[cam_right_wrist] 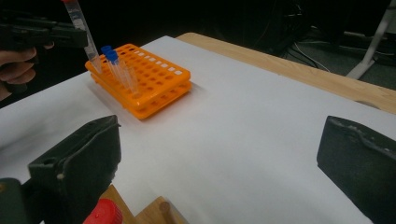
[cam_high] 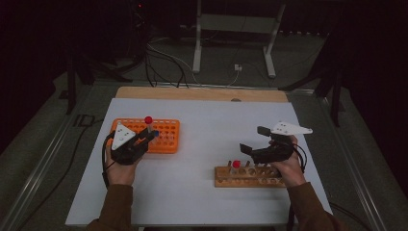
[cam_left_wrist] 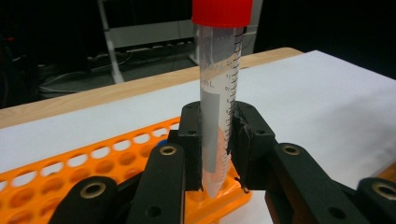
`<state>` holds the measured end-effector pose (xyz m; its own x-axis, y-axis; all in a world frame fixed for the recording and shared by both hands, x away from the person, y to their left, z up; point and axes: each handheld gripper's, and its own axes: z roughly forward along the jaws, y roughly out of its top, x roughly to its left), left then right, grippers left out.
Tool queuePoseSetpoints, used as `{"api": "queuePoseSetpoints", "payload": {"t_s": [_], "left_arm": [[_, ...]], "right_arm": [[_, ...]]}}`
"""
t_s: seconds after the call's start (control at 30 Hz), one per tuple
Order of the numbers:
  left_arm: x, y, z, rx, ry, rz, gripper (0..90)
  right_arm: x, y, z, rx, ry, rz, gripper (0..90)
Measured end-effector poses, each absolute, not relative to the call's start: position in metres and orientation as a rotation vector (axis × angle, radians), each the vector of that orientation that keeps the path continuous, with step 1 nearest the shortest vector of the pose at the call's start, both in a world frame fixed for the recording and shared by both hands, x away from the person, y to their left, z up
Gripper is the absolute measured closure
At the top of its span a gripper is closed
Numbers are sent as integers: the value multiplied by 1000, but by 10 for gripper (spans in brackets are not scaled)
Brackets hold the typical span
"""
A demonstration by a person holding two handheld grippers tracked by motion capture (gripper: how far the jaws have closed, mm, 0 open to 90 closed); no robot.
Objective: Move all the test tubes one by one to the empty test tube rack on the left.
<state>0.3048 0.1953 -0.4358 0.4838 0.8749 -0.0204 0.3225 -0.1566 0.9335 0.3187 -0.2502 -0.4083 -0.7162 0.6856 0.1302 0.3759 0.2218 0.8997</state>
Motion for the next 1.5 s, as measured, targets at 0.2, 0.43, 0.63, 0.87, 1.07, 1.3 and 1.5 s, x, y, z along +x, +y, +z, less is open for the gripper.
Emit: {"api": "queuePoseSetpoints", "payload": {"t_s": [0.2,0.43,0.63,0.87,1.07,1.3,1.5], "left_arm": [[307,205,-442,1706,1068,711,751],[313,211,-450,1711,1107,745,751],[318,211,-460,1726,1139,761,751],[322,213,-470,1719,1166,761,752],[323,214,-477,1743,1178,749,751],[326,210,-485,1809,1183,734,752],[327,209,-492,1855,1203,711,752]], "right_arm": [[319,-249,-409,985,2208,1499,0],[318,-249,-409,988,2207,1503,0],[318,-249,-409,987,2209,1506,0],[318,-249,-410,985,2214,1507,0],[317,-248,-410,975,2217,1508,0],[315,-248,-412,965,2228,1509,0],[314,-249,-412,959,2233,1512,0]]}}
